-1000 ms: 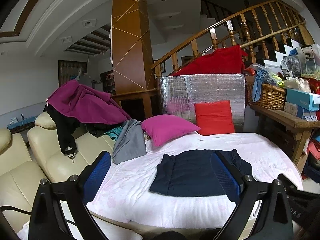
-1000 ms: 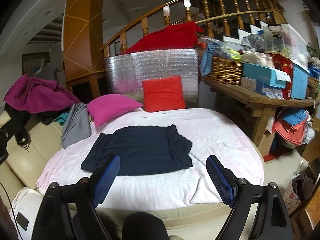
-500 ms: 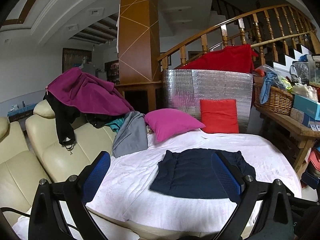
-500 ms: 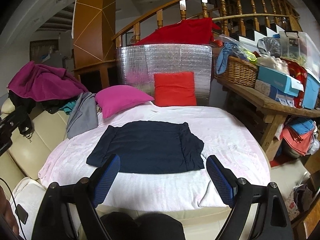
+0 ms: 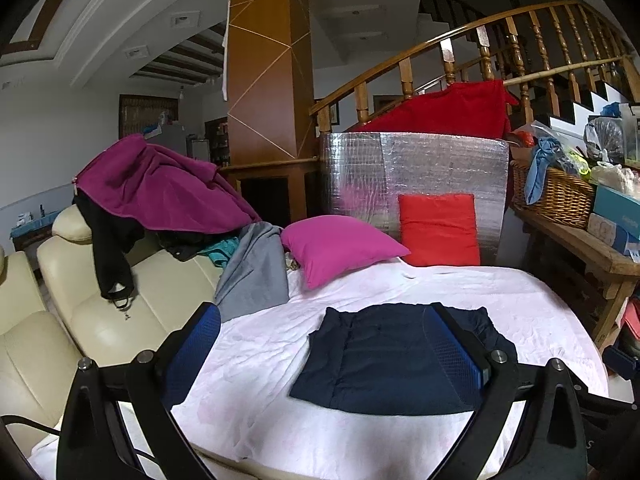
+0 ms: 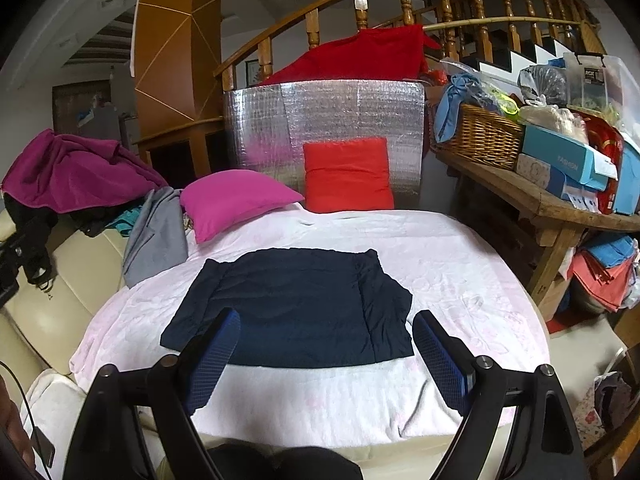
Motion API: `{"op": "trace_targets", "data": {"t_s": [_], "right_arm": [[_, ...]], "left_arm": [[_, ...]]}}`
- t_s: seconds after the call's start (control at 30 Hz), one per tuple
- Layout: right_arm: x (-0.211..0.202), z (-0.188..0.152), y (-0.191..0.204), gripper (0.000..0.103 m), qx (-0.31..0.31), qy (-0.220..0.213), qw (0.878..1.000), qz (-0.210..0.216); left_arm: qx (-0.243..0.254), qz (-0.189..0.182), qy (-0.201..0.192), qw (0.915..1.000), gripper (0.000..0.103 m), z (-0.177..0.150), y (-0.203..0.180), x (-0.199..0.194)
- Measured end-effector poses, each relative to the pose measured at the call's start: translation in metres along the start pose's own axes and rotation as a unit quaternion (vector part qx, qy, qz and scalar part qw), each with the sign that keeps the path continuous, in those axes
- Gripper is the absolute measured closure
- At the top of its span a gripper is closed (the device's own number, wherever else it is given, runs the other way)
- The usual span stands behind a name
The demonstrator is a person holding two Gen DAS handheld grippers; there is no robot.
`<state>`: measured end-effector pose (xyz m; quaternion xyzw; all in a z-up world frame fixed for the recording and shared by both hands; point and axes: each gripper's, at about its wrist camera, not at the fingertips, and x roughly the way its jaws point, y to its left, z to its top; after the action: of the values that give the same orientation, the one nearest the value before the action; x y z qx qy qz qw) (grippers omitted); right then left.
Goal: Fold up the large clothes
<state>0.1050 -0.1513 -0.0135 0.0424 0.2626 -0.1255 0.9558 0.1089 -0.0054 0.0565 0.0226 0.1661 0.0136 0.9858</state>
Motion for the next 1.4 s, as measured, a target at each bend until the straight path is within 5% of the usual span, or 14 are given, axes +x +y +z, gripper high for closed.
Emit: {"op": "trace_targets", "data": {"t_s": [0.73, 1.4], "right_arm": [[0.007, -0.002, 0.004, 0.013, 0.014, 0.013, 0.998, -0.065], [0.02, -0.024, 0.036, 0.013, -0.003, 0.042, 0.997, -0.067]], "left_arm": [[0.021, -0.056, 0.006, 0.9982, 0.002, -0.002, -0.007, 0.023], [0.029, -0.045, 0.026, 0.9982, 0.002, -0.025, 0.014, 0.038]]}}
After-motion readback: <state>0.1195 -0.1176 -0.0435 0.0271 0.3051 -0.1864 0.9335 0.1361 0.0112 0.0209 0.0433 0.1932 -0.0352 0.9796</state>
